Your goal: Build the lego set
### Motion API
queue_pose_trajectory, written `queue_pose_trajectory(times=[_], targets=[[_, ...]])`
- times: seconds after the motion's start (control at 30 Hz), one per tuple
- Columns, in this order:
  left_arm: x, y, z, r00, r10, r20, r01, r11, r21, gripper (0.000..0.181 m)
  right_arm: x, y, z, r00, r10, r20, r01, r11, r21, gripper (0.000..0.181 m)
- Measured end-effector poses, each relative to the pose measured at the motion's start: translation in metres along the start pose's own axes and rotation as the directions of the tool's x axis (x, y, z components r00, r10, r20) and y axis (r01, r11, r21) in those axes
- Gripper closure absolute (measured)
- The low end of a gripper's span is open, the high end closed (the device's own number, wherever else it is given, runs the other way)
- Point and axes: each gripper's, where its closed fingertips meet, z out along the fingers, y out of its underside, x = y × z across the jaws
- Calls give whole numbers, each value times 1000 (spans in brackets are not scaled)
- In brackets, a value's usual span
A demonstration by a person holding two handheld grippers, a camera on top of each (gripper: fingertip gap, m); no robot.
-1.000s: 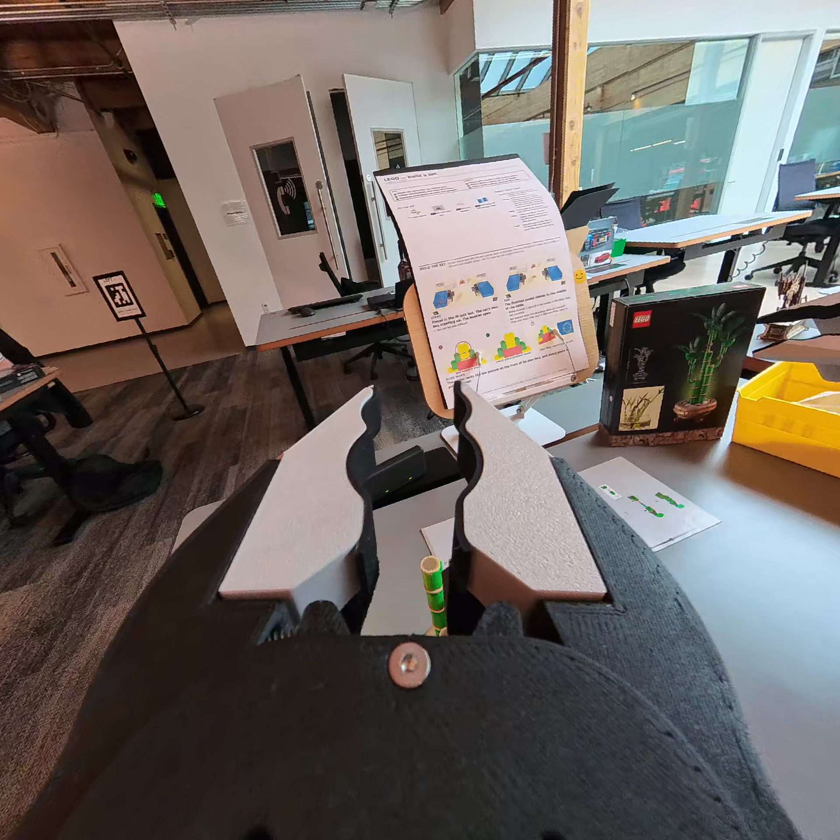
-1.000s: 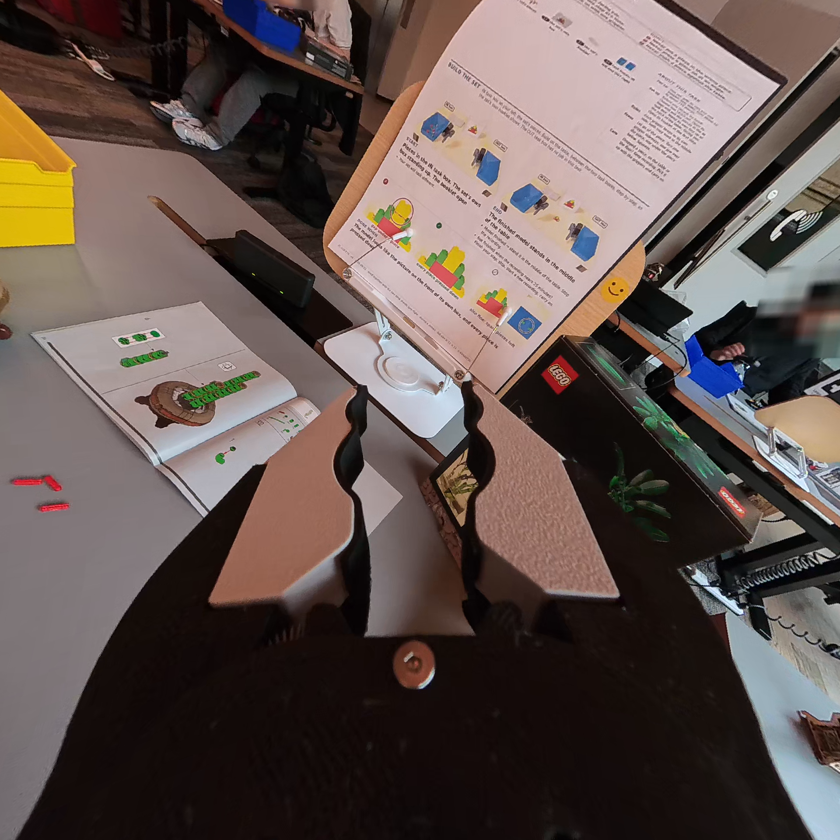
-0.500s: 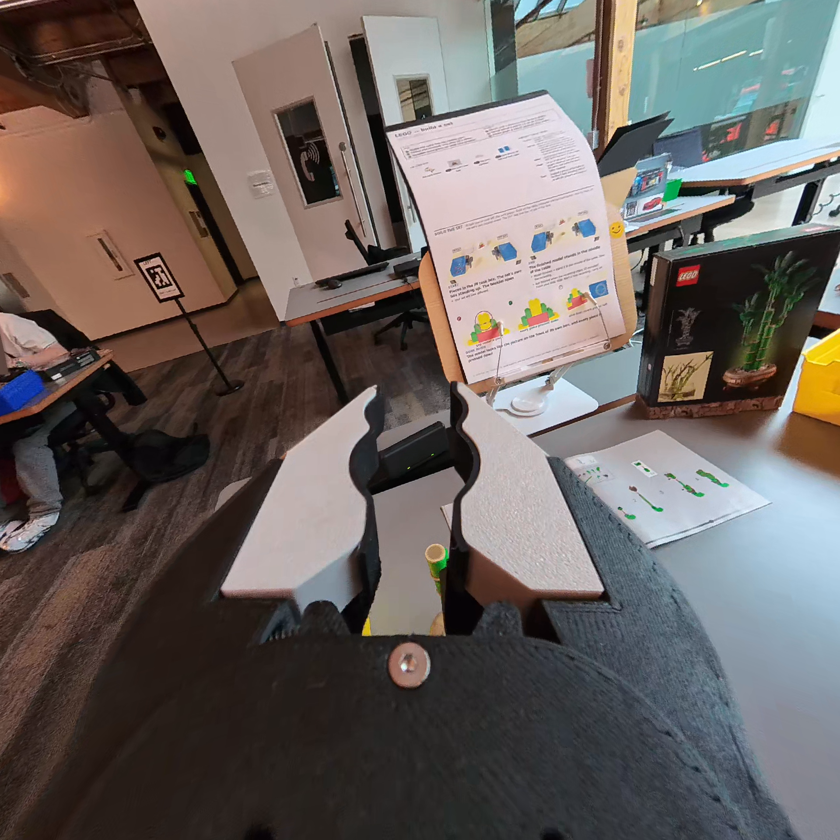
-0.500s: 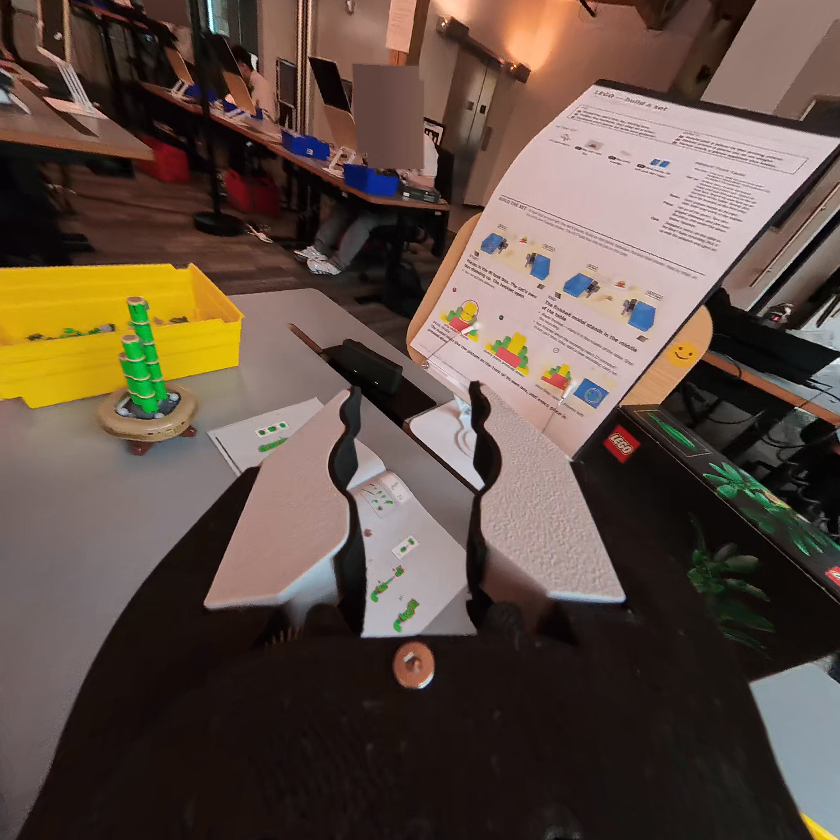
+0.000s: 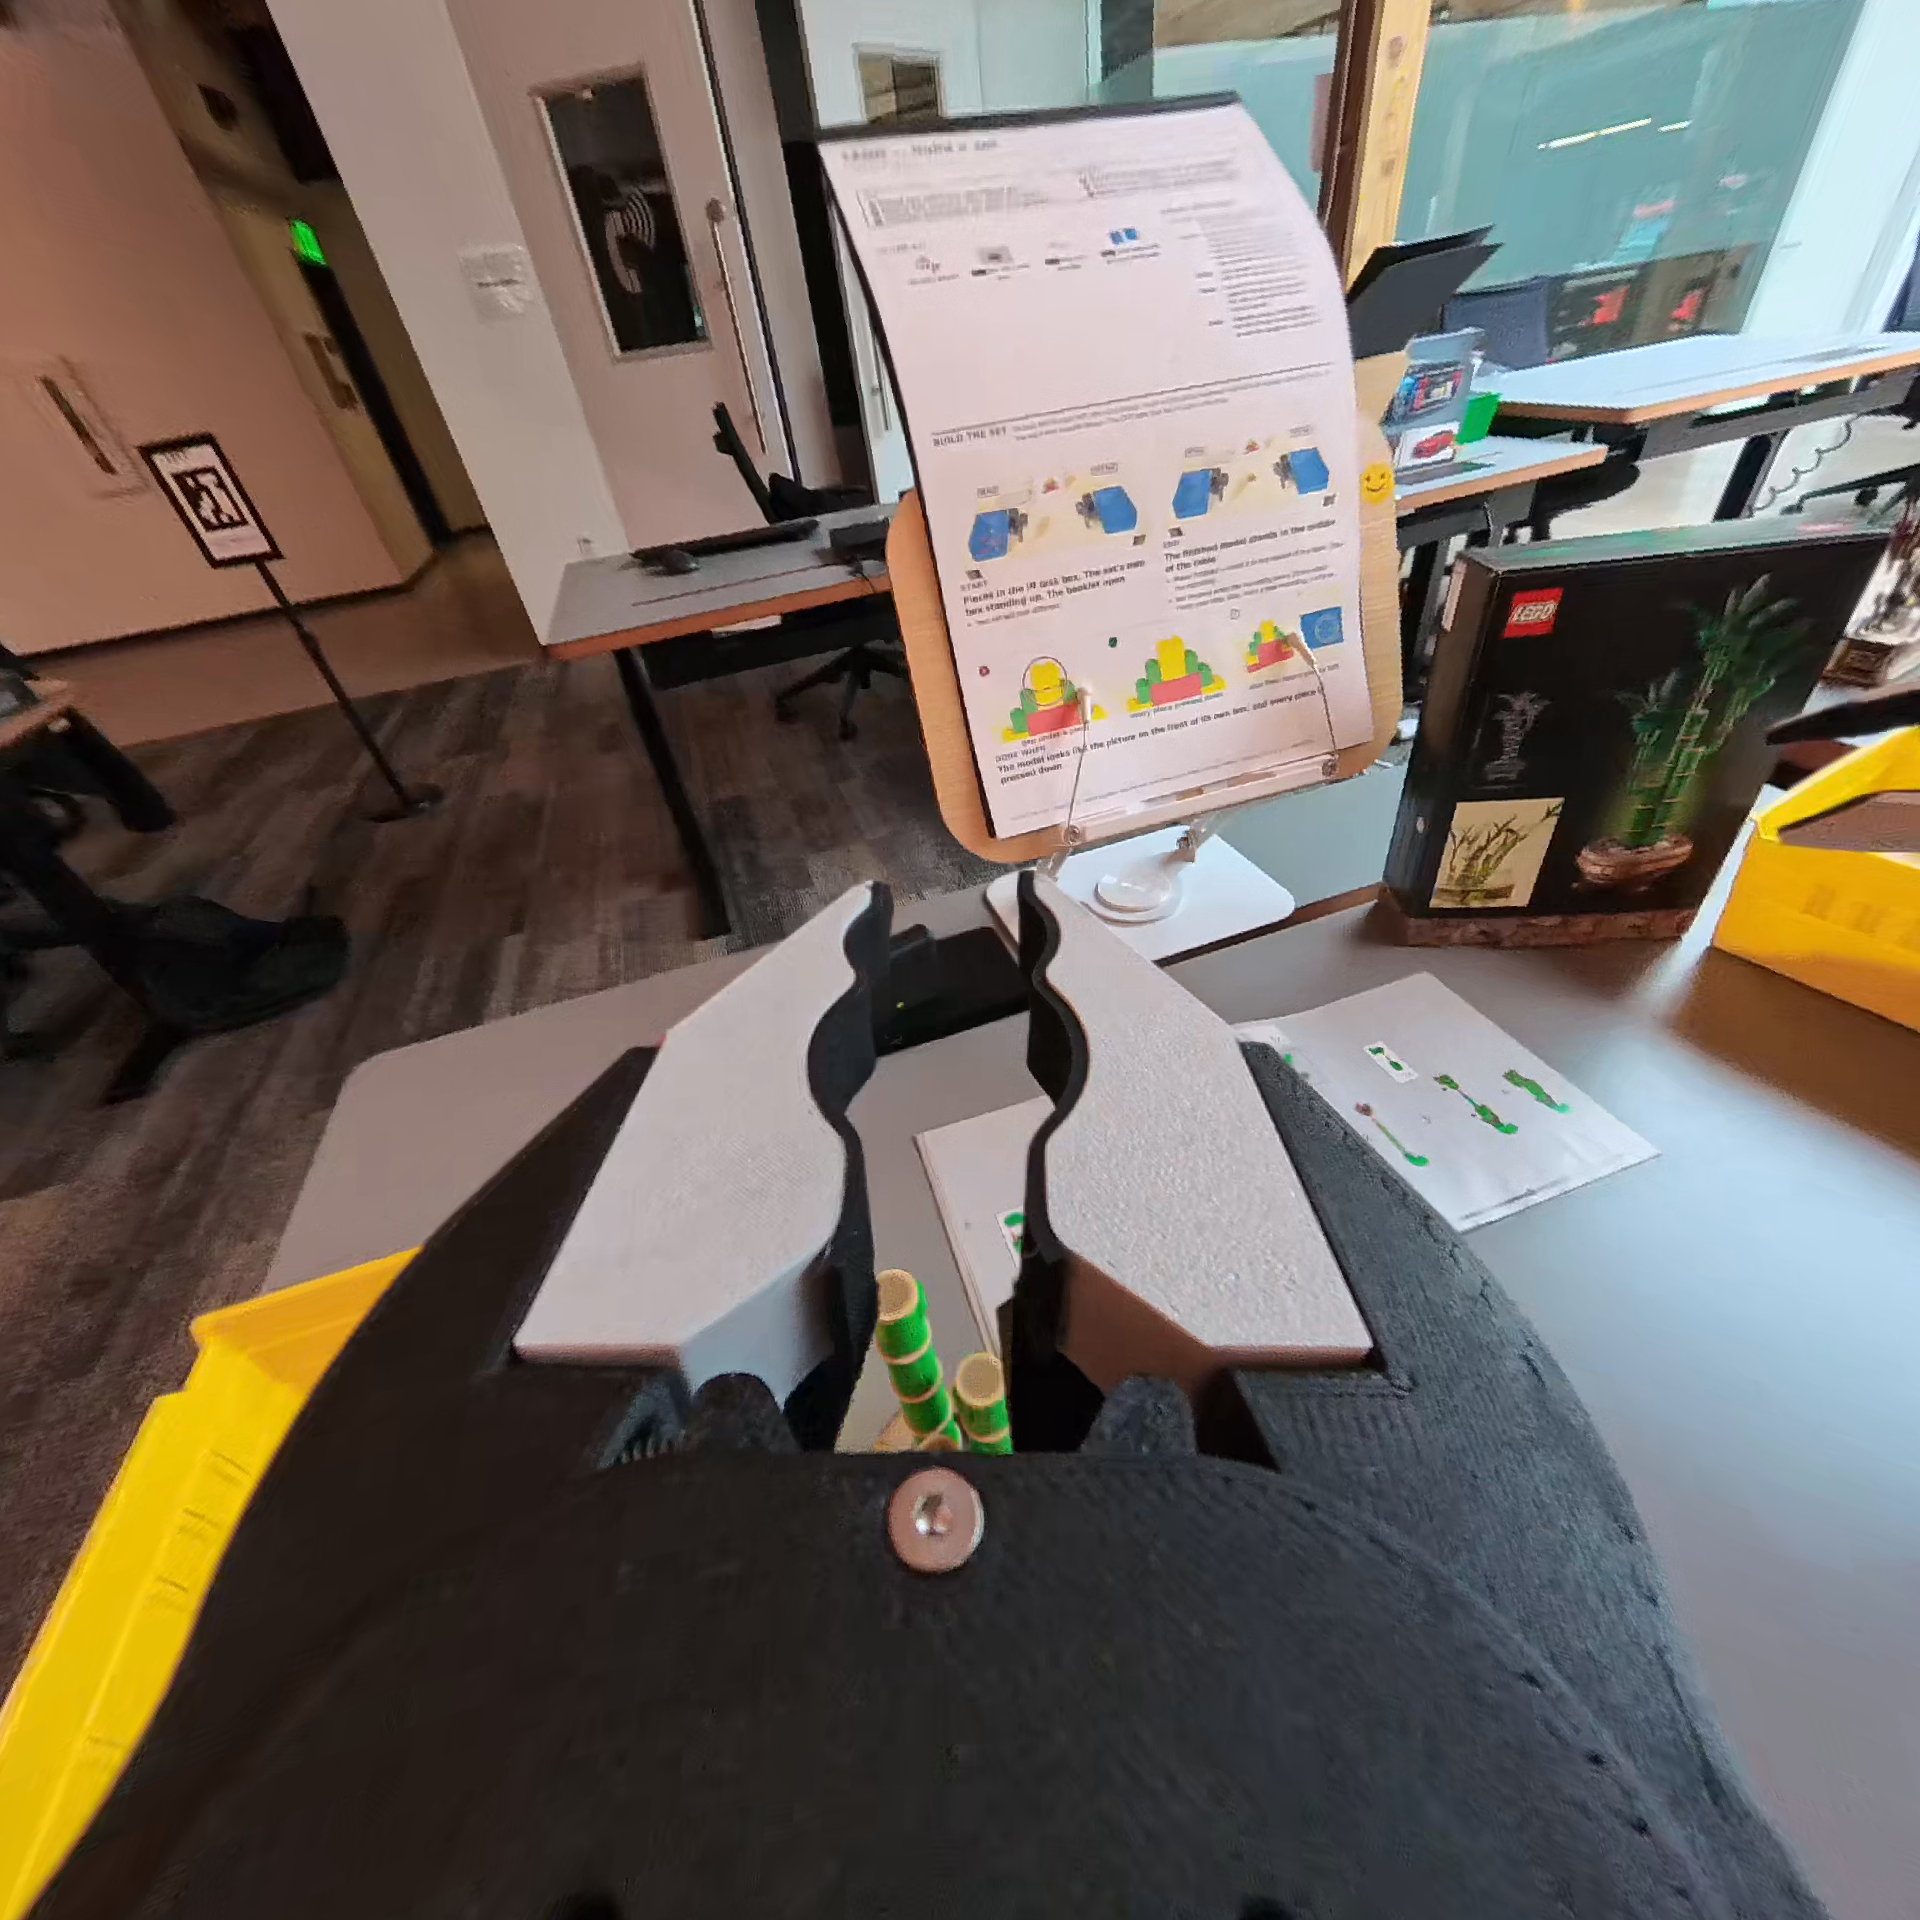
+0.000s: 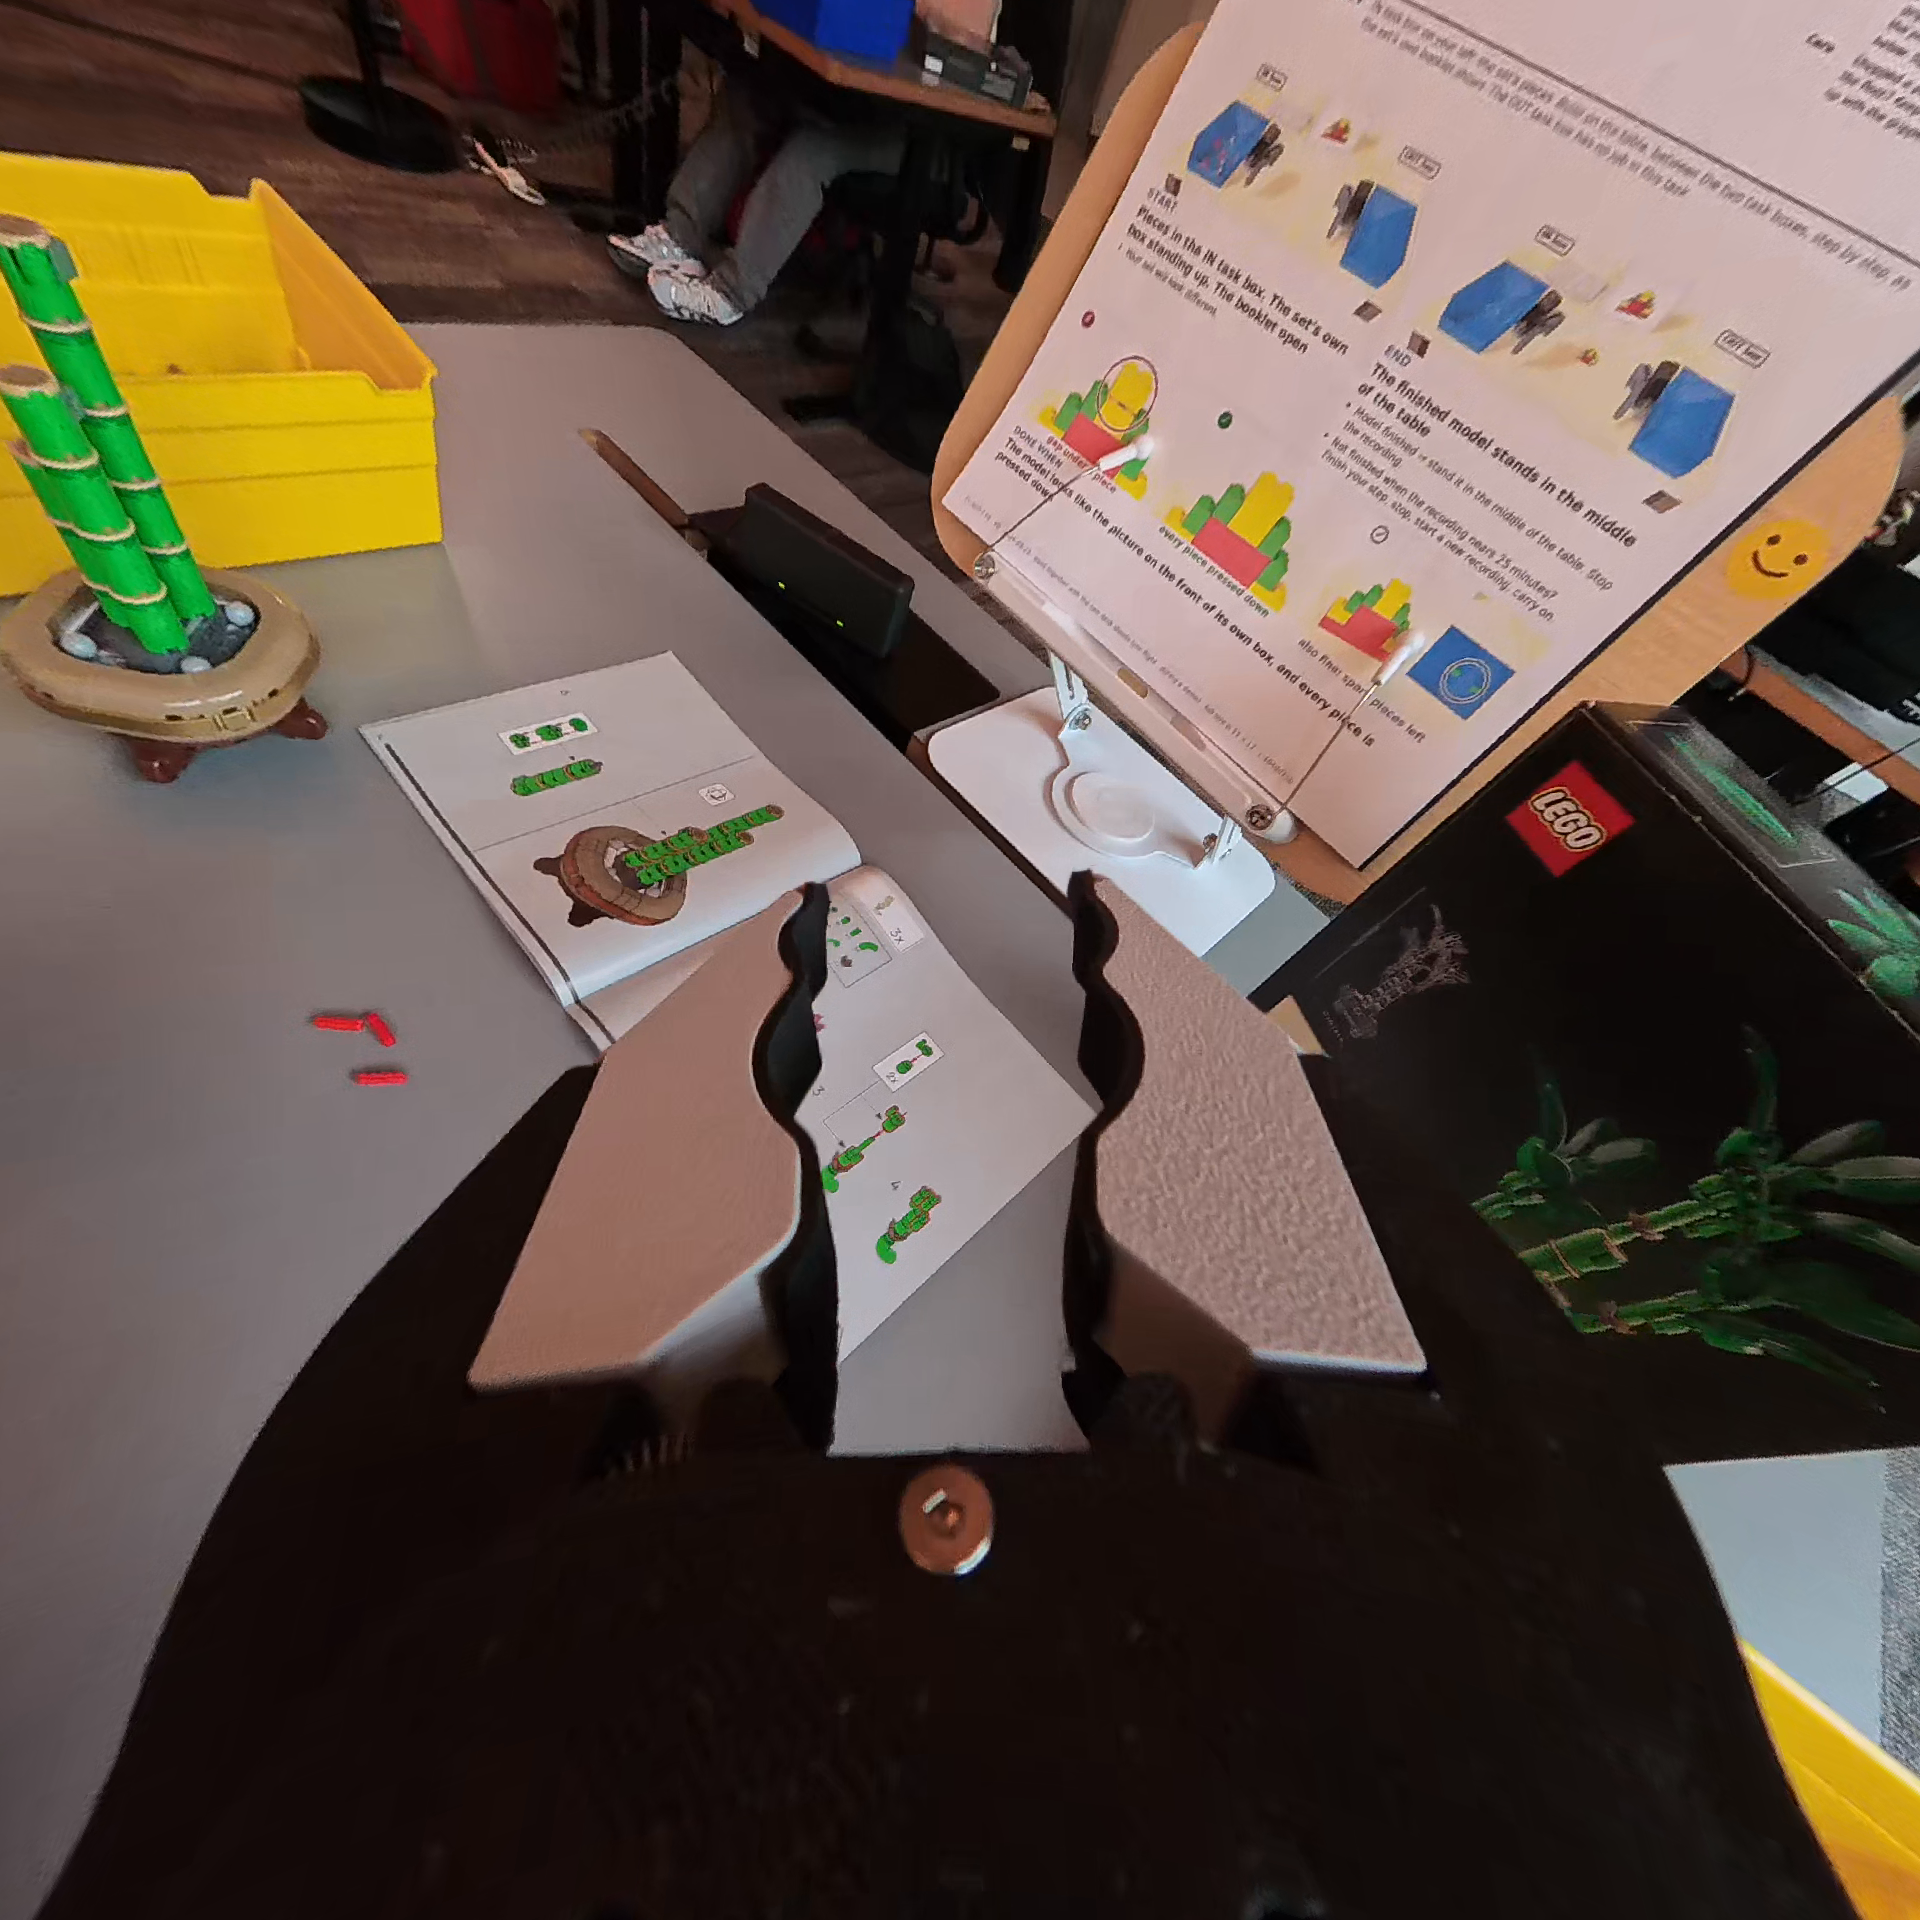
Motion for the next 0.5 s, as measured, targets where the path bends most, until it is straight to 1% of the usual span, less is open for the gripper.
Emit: queue_pose_trajectory(times=[0.07,0.17,0.23,0.33,0.4,0.5], targets=[[-1,5,4,1000,3,10,-3,1000,-21,158,-4,-3,0,1000,-1,3,1,1000,1,134],[1,3,1,998,58,36,-57,998,-30,158,-14,-14,-1,1000,-13,22,13,999,30,134],[3,-4,-7,994,94,48,-94,996,-13,156,-22,-20,-3,999,-35,30,34,999,42,134],[-1,-10,-31,989,128,74,-128,992,-7,154,-28,-26,-5,997,-77,21,76,996,48,134],[-18,-5,-53,985,131,114,-127,991,-47,153,-29,-28,-5,997,-80,24,78,995,54,134],[-61,4,-88,974,78,215,-63,995,-77,153,-26,-27,-2,997,-64,30,62,997,52,134]])
